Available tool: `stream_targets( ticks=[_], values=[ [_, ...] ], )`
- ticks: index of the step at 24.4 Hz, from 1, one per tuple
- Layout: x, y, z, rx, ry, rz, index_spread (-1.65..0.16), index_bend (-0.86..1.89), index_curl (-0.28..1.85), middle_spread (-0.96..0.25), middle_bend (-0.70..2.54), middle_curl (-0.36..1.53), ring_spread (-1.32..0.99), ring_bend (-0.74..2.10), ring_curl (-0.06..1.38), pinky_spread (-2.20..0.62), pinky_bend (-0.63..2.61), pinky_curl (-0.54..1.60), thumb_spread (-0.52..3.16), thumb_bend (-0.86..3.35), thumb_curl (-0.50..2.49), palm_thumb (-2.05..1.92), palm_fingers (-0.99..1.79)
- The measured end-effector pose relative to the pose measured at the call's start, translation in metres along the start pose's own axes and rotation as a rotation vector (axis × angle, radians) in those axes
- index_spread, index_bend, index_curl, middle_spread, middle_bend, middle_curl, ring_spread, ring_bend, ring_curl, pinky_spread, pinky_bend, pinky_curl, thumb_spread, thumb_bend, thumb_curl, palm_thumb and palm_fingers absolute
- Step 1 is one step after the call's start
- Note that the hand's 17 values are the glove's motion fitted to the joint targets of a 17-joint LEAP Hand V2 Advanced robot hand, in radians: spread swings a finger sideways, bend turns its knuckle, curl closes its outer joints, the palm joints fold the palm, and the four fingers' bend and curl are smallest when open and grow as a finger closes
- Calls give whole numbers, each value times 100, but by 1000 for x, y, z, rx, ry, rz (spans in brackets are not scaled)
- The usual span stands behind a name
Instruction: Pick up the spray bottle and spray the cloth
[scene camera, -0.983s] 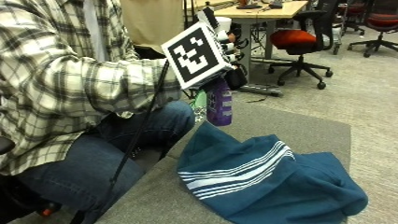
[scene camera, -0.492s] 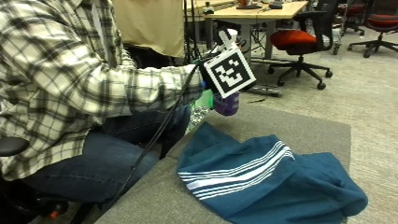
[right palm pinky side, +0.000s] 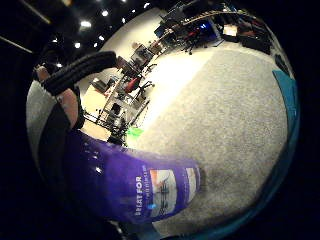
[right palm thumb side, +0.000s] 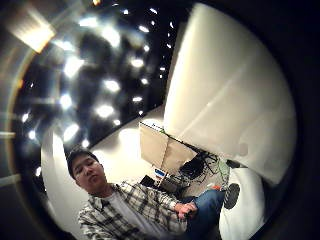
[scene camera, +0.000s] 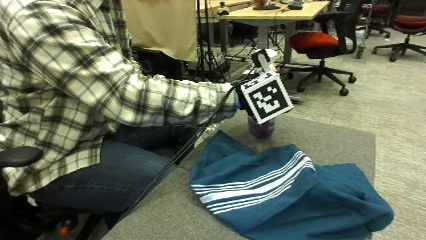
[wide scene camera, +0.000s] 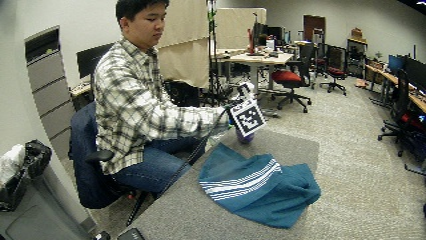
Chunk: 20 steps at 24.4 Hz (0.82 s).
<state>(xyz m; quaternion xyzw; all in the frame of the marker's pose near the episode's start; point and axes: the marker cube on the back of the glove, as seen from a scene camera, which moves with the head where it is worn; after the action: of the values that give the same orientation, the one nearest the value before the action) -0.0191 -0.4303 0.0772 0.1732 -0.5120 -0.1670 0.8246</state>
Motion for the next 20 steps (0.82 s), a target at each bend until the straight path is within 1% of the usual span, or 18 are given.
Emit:
stream_targets(
  ticks=[9,20],
  values=[
    [14,-3,-7,13,16,-4,-29,14,50,-17,43,56,-18,54,48,-14,54,41,29,-3,76,114,115],
    [12,1,-8,-32,39,17,-28,11,46,-15,40,56,-21,49,47,-14,56,41,33,-4,74,113,108]
  ],
)
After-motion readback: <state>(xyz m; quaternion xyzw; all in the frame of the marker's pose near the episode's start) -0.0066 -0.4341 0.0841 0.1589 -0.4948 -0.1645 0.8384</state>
